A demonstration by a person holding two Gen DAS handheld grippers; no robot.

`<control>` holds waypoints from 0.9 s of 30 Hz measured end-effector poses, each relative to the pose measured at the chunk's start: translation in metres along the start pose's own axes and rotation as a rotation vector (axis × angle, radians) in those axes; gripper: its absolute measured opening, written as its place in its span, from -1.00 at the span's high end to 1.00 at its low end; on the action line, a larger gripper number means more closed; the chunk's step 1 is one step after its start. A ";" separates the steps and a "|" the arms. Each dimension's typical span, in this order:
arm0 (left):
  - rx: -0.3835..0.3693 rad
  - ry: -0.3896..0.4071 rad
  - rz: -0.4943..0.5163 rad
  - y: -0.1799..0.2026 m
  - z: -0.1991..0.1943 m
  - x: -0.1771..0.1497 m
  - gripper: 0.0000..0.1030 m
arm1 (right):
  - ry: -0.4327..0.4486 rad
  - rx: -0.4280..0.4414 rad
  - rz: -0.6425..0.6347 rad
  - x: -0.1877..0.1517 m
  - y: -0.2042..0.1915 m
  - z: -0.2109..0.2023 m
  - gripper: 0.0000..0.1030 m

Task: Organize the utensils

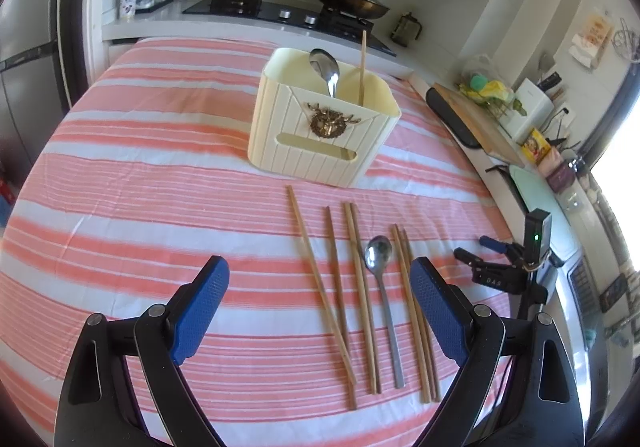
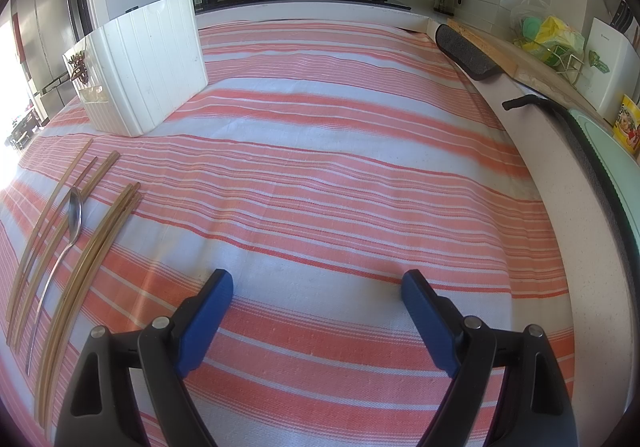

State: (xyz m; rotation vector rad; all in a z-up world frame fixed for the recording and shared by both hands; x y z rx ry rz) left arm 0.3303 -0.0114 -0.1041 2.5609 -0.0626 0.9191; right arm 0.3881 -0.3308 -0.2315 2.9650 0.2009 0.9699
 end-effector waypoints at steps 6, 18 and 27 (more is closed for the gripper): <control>0.000 0.001 0.000 -0.001 0.000 0.000 -0.80 | 0.000 0.000 0.000 0.000 0.000 0.000 -0.71; 0.005 0.007 0.009 0.002 0.000 0.002 -0.80 | 0.000 0.000 0.000 0.000 0.000 0.000 -0.71; 0.018 -0.010 0.011 0.002 0.008 0.000 -0.80 | 0.000 0.001 0.000 0.000 0.000 0.000 -0.71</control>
Point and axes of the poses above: each gripper's, at about its wrist camera, not at the fingertips, and z roughly the way its jaws point, y to its right, x to its top, the point moved 3 cm from there along z, roughly the way its jaws point, and after that the axes turned 4 degrees about -x, right-handed, at the moved point
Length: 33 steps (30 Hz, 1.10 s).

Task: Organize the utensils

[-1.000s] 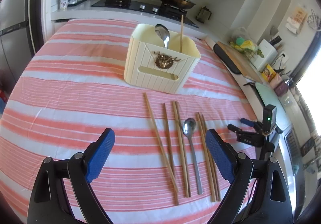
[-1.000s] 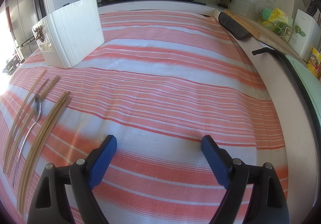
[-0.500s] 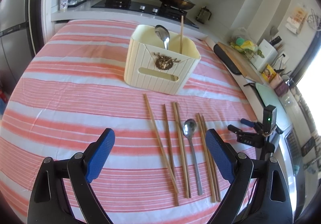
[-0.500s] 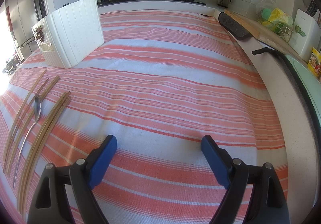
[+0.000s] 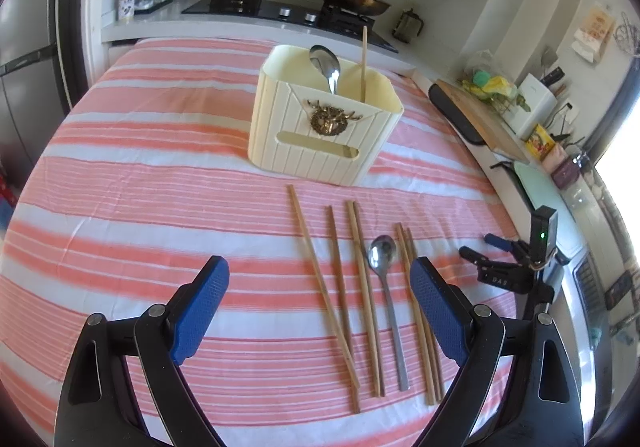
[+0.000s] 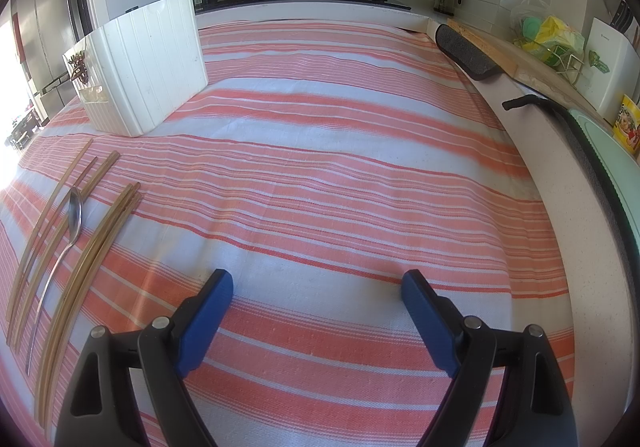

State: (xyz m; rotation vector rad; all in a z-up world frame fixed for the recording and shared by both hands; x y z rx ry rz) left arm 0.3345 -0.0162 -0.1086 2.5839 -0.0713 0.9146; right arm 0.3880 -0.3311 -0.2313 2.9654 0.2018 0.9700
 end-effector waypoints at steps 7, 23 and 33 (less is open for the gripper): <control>0.023 -0.020 -0.006 -0.005 0.012 -0.002 -0.80 | 0.000 0.000 0.000 0.000 0.000 0.000 -0.71; 0.128 0.004 -0.059 -0.034 0.007 0.007 -0.80 | 0.000 0.000 0.000 0.000 0.000 0.000 -0.71; 0.167 0.019 -0.090 -0.047 -0.002 0.005 -0.80 | 0.000 0.001 0.000 0.000 0.000 0.000 -0.71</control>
Point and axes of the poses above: each gripper's, at about its wrist camera, not at the fingertips, and z roughly the way its jaws point, y to its right, x to its top, the point moved 3 cm from there along z, roughly the way its jaws point, and after that the axes turned 4 degrees about -x, right-handed, at the moved point
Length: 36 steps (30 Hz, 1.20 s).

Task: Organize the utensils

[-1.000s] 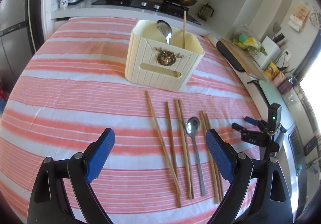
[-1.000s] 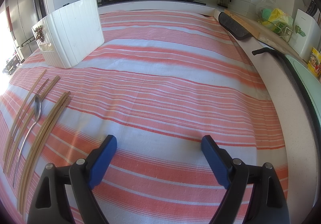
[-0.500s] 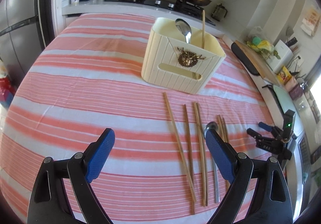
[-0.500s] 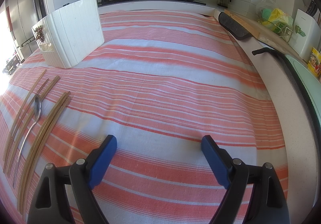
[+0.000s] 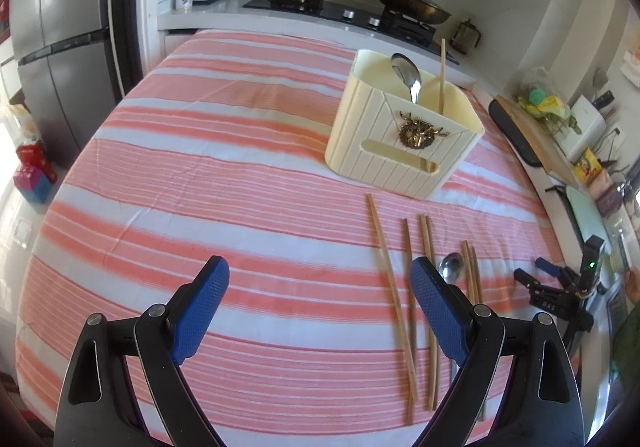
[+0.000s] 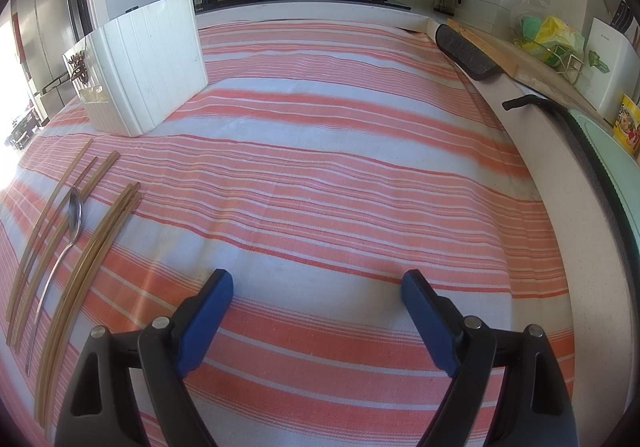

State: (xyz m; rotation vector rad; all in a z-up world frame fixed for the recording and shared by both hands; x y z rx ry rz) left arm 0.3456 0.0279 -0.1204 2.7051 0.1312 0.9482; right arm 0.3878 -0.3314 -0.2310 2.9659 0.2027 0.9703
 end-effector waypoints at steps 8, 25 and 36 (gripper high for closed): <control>-0.047 0.016 -0.015 -0.008 -0.009 -0.011 -0.80 | 0.000 0.000 0.000 0.000 0.000 0.000 -0.71; -0.190 0.027 0.022 -0.009 -0.018 -0.051 -0.80 | 0.000 -0.002 -0.002 0.000 0.000 0.000 -0.71; -0.201 -0.032 0.062 0.015 0.025 -0.066 -0.80 | -0.027 -0.053 0.124 -0.014 -0.037 -0.038 -0.74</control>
Point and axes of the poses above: each gripper's, at about its wrist camera, not at the fingertips, and z roughly the way its jaws point, y to its right, x to its top, the point moved 3 cm from there along z, roughly the way its jaws point, and after that the axes turned 4 degrees about -x, right-handed, at the moved point
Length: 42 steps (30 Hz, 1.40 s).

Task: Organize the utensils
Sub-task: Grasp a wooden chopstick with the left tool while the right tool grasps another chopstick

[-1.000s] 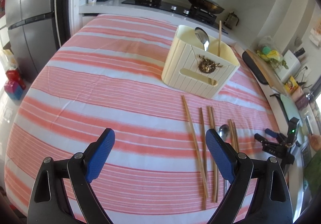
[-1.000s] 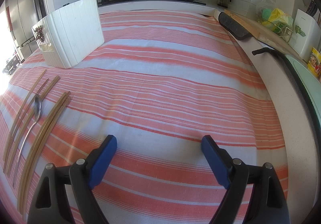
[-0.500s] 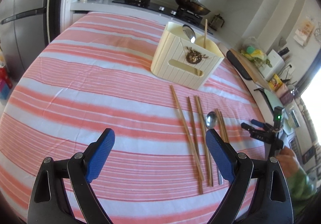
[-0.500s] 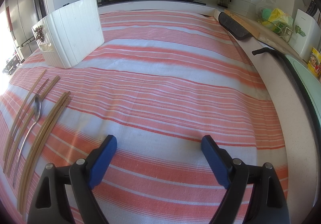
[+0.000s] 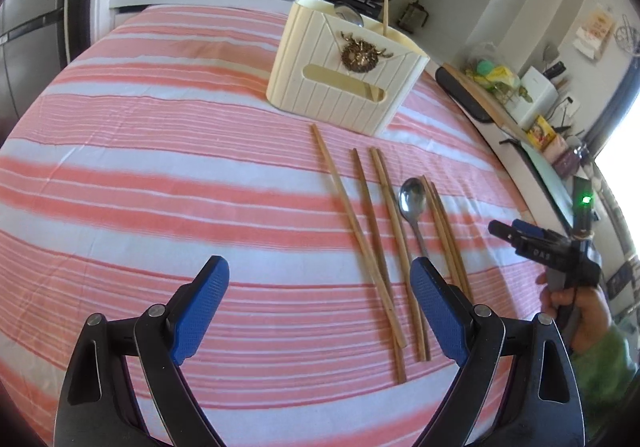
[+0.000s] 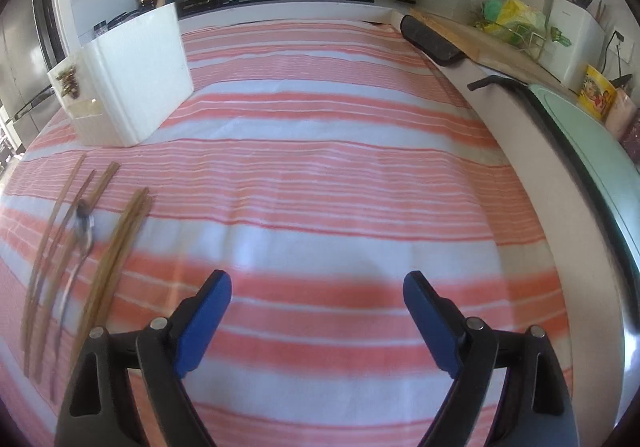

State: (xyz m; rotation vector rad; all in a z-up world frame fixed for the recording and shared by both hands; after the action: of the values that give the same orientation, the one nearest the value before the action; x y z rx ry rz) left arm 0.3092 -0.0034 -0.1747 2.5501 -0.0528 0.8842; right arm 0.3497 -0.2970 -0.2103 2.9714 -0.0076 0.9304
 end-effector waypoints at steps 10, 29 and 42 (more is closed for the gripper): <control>0.131 -0.041 0.104 0.018 0.057 0.012 -0.80 | -0.021 0.039 -0.053 -0.001 -0.074 -0.001 -0.73; 0.198 -0.161 0.224 -0.008 0.056 0.010 -0.84 | -0.075 0.032 -0.182 -0.023 -0.085 -0.008 -0.50; 0.135 -0.290 0.349 0.015 0.119 0.070 -0.39 | -0.167 0.125 -0.193 0.027 -0.098 0.026 0.48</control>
State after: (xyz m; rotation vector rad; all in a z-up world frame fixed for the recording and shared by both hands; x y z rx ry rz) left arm 0.4309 -0.0590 -0.2105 2.8286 -0.5583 0.6453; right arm 0.3883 -0.1996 -0.2191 3.0827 0.3387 0.6830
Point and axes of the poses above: each gripper's, at about its wrist camera, not at the fingertips, and z roughly the way its jaws point, y to its right, x to its top, the point moved 3 cm from there along z, roughly the way its jaws point, and after that the axes turned 4 degrees about -x, right-handed, at the moved point
